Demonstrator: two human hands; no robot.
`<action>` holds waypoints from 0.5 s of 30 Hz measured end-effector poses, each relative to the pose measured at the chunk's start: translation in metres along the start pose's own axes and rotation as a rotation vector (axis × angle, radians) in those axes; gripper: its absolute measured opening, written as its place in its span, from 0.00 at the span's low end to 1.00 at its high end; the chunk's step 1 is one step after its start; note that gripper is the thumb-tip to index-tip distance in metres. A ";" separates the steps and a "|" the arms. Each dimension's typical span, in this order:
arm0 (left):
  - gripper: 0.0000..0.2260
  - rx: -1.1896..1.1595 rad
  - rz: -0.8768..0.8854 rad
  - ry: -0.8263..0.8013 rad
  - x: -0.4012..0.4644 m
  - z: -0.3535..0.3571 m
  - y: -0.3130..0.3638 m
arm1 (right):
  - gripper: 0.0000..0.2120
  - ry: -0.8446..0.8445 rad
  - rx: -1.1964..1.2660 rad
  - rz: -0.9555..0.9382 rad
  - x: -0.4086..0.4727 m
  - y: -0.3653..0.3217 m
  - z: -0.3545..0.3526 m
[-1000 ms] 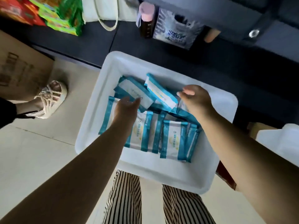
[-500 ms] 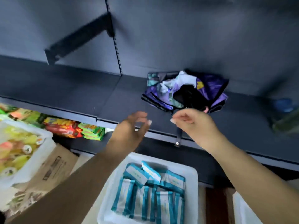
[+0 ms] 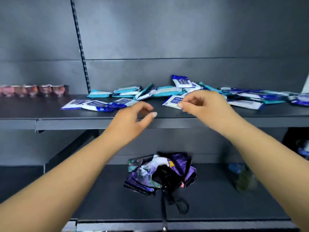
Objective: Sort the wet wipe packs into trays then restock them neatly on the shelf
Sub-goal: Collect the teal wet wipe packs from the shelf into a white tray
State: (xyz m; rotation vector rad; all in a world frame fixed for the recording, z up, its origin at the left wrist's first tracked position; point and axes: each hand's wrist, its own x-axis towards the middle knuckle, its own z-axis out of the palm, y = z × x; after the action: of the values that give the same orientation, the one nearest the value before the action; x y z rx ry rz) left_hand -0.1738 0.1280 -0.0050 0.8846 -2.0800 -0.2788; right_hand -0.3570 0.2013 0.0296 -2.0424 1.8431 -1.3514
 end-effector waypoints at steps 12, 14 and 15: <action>0.03 -0.105 0.116 -0.236 0.072 0.103 0.051 | 0.12 0.112 -0.203 0.385 0.001 0.107 -0.092; 0.03 -0.121 0.113 -0.242 0.085 0.133 0.064 | 0.11 0.125 -0.241 0.429 0.007 0.144 -0.116; 0.04 -0.124 0.105 -0.246 0.092 0.148 0.071 | 0.11 0.134 -0.260 0.454 0.010 0.163 -0.128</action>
State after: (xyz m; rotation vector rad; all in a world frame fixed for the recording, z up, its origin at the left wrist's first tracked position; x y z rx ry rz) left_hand -0.3599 0.1006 -0.0064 0.6921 -2.2988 -0.4757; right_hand -0.5644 0.2096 0.0185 -1.5067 2.4582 -1.1943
